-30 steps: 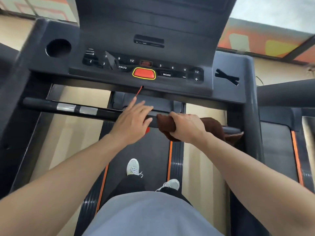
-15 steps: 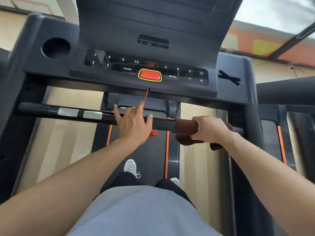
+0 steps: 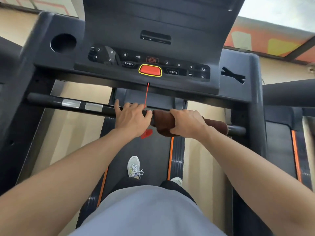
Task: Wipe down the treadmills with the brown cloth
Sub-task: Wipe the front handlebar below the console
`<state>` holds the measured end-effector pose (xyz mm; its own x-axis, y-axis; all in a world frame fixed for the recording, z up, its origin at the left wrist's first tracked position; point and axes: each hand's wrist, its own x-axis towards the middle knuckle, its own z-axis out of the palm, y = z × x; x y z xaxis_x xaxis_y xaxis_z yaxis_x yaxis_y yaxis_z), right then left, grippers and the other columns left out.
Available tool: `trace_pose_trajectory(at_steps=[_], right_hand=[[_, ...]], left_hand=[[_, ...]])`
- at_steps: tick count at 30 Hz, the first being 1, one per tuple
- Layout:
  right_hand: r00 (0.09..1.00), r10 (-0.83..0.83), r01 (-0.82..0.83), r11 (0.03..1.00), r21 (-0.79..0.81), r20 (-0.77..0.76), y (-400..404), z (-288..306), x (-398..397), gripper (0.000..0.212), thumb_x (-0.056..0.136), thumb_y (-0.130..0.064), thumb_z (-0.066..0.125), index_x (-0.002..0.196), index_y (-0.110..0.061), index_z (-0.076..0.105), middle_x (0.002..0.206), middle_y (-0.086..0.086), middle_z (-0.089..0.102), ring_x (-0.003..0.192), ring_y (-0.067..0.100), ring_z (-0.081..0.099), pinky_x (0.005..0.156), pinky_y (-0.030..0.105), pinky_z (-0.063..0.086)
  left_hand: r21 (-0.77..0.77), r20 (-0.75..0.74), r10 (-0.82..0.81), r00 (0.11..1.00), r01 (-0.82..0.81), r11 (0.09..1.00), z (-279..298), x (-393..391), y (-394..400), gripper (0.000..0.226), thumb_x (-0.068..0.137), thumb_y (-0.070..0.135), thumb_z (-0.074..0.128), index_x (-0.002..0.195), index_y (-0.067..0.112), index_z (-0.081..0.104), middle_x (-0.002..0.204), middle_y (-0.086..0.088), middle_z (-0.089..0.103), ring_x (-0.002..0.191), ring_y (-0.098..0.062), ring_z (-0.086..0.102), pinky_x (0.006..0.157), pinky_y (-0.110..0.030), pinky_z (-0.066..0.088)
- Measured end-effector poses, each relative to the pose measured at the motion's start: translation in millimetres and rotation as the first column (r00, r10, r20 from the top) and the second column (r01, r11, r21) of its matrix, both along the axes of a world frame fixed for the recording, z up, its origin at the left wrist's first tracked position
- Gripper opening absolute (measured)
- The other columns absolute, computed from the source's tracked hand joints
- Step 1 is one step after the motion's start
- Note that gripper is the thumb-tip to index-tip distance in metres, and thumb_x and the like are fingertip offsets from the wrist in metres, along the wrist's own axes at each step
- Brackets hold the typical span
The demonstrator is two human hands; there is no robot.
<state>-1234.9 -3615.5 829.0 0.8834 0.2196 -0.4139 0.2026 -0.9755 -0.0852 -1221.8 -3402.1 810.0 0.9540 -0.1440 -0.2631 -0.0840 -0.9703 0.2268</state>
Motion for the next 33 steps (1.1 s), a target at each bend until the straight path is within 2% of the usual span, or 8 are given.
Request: trace_pose_trajectory(at_steps=[4, 8, 13, 16, 22, 27, 30, 33], right_hand=[[0.986, -0.134, 0.125, 0.988, -0.089, -0.101, -84.1, 11.9, -17.4, 0.034, 0.073, -0.05, 0.064, 0.103, -0.035, 0.058, 0.083, -0.012, 0.066, 0.073, 0.017, 0.067, 0.072, 0.04, 0.062], [0.973, -0.168, 0.143, 0.977, -0.158, -0.157, -112.7, 22.1, -24.0, 0.034, 0.075, -0.048, 0.07, 0.105, -0.033, 0.062, 0.09, -0.007, 0.071, 0.079, 0.021, 0.068, 0.078, 0.043, 0.061], [0.999, -0.041, 0.039, 0.998, 0.044, 0.026, -8.7, 4.2, -7.4, 0.055, 0.075, -0.064, 0.066, 0.121, -0.035, 0.056, 0.105, -0.001, 0.075, 0.094, 0.031, 0.072, 0.079, 0.037, 0.053], [0.992, -0.009, -0.003, 0.996, 0.091, 0.129, 45.9, -10.0, 0.4, 0.049, 0.081, -0.062, 0.066, 0.112, -0.025, 0.055, 0.1, 0.0, 0.074, 0.089, 0.031, 0.072, 0.069, 0.037, 0.044], [0.997, -0.042, 0.039, 0.998, 0.051, 0.062, -25.2, -3.3, -13.6, 0.042, 0.079, -0.049, 0.065, 0.112, -0.027, 0.055, 0.094, -0.003, 0.07, 0.081, 0.027, 0.069, 0.072, 0.038, 0.053], [0.99, -0.136, 0.14, 0.976, -0.167, 0.036, -146.9, 9.7, -47.7, 0.035, 0.082, -0.026, 0.072, 0.114, -0.024, 0.058, 0.106, -0.001, 0.07, 0.096, 0.024, 0.065, 0.092, 0.04, 0.053], [0.979, -0.081, 0.128, 0.958, -0.255, 0.185, -151.2, 2.1, -66.0, 0.057, 0.08, -0.02, 0.073, 0.134, -0.023, 0.055, 0.139, 0.006, 0.059, 0.138, 0.031, 0.043, 0.122, 0.044, 0.026], [0.852, -0.339, 0.429, 0.888, -0.162, 0.4, -140.8, 2.3, -97.6, 0.081, 0.081, -0.029, 0.079, 0.153, -0.023, 0.043, 0.164, 0.01, 0.034, 0.154, 0.038, 0.019, 0.128, 0.054, 0.004]], left_hand=[[0.065, -0.071, 0.043, 0.997, -0.039, 0.997, 2.4, 5.8, -7.8, 0.066, 0.096, 0.067, 0.02, 0.112, 0.025, 0.069, 0.118, -0.001, 0.068, 0.125, -0.027, 0.051, 0.12, -0.062, 0.007], [0.034, -0.109, -0.075, 0.991, 0.08, 0.996, 3.6, 5.2, 3.4, 0.09, 0.083, 0.09, 0.025, 0.143, 0.029, 0.052, 0.139, 0.0, 0.058, 0.141, -0.025, 0.039, 0.118, -0.064, -0.001], [-0.115, -0.086, -0.024, 0.996, 0.014, 0.993, -3.4, 7.3, 10.0, 0.079, 0.095, 0.074, 0.013, 0.157, 0.029, 0.029, 0.138, 0.002, 0.06, 0.143, -0.021, 0.037, 0.121, -0.06, -0.005], [-0.222, -0.071, 0.076, 0.995, -0.09, 0.971, -6.4, 8.2, 7.8, 0.07, 0.101, 0.062, 0.015, 0.158, 0.024, 0.025, 0.133, 0.0, 0.065, 0.14, -0.023, 0.042, 0.123, -0.05, -0.002], [-0.608, 0.215, 0.436, 0.874, -0.23, 0.76, -2.8, -6.9, -16.9, 0.047, 0.1, 0.035, 0.051, 0.141, 0.011, 0.051, 0.129, -0.006, 0.062, 0.123, -0.029, 0.05, 0.11, -0.044, 0.033], [-0.681, 0.308, 0.14, 0.941, 0.115, 0.723, 7.9, -27.1, -75.8, 0.027, 0.097, 0.022, 0.063, 0.123, 0.013, 0.062, 0.12, 0.001, 0.065, 0.118, -0.018, 0.05, 0.103, -0.026, 0.032], [-0.607, 0.246, -0.079, 0.966, 0.217, 0.764, 16.4, -25.9, -106.5, 0.031, 0.095, 0.034, 0.06, 0.119, 0.015, 0.066, 0.119, 0.001, 0.067, 0.12, -0.023, 0.053, 0.104, -0.034, 0.036], [-0.389, 0.047, -0.278, 0.959, 0.274, 0.88, 23.4, -15.7, -132.9, 0.047, 0.1, 0.054, 0.048, 0.123, 0.019, 0.069, 0.123, -0.004, 0.069, 0.124, -0.027, 0.053, 0.11, -0.043, 0.036]])
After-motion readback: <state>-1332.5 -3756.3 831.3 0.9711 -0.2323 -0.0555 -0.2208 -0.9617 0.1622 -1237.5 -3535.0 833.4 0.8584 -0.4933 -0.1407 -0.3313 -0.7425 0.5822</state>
